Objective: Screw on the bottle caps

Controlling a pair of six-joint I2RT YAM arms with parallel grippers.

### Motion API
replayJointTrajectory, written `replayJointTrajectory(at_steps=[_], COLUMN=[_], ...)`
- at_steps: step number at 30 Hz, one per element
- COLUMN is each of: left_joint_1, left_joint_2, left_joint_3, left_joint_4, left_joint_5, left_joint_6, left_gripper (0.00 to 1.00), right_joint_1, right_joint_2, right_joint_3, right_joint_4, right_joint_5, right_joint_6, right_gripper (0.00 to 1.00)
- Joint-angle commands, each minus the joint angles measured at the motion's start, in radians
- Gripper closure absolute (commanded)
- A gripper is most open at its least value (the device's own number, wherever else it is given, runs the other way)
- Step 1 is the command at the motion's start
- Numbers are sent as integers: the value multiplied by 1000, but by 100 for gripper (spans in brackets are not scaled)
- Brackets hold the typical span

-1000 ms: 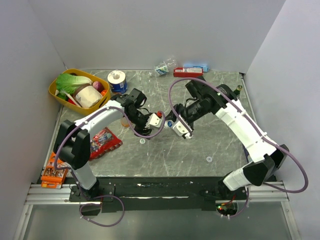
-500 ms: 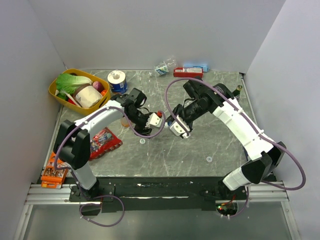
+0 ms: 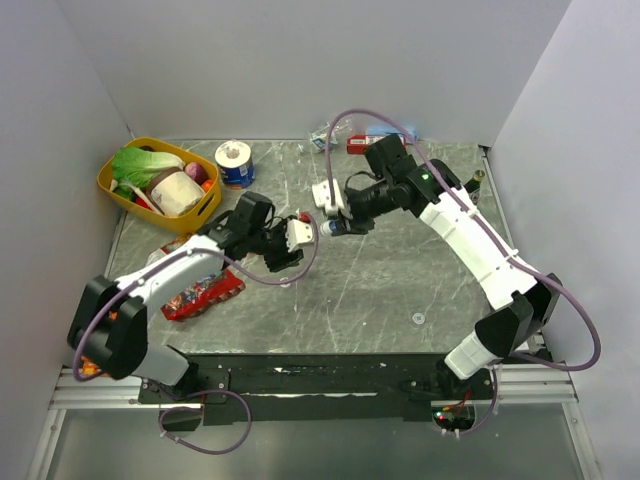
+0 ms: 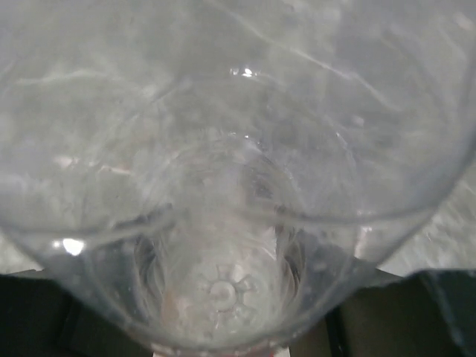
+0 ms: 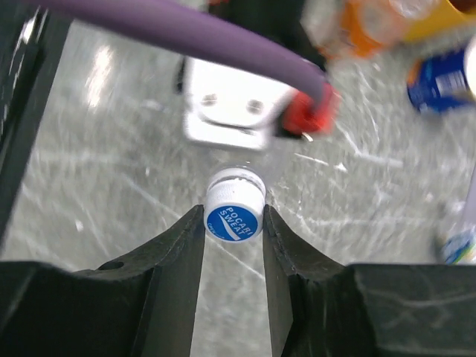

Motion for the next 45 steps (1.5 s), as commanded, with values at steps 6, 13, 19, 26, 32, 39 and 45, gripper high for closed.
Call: replayJointTrajectory(at_steps=[6,13,19,26,32,39,45], left_joint_1=[-63,-213,-267,-276,-255,-209,-94], left_joint_2=[-224,-196,-130,-60,-89,-152,-130], left_joint_3=[-103,-94,-51,14,-11,-71,49], left_joint_4=[625,748,814,745,566,460,166], left_joint_5=[-269,-791,-1047,-1148,-920,-497,-46], left_joint_6=[-409,-399,-328,-327,-373,-282,-91], left_gripper=[99,99,99,99,99,99,99], right_joint_1=[-62,-130,-167,-160,-265,-412,-256], right_joint_2=[125,300,290,255,195,31,-196], right_joint_3=[88,337,273,282,449,423,152], right_joint_4=[133,-34,30,41,-34,-32,-125], right_joint_5=[0,-108,-138,-109,-78,-262,-265], right_joint_6=[655,1004,1209,1283,1099,628,-71], right_gripper=[80,80,81,73,20,1,14])
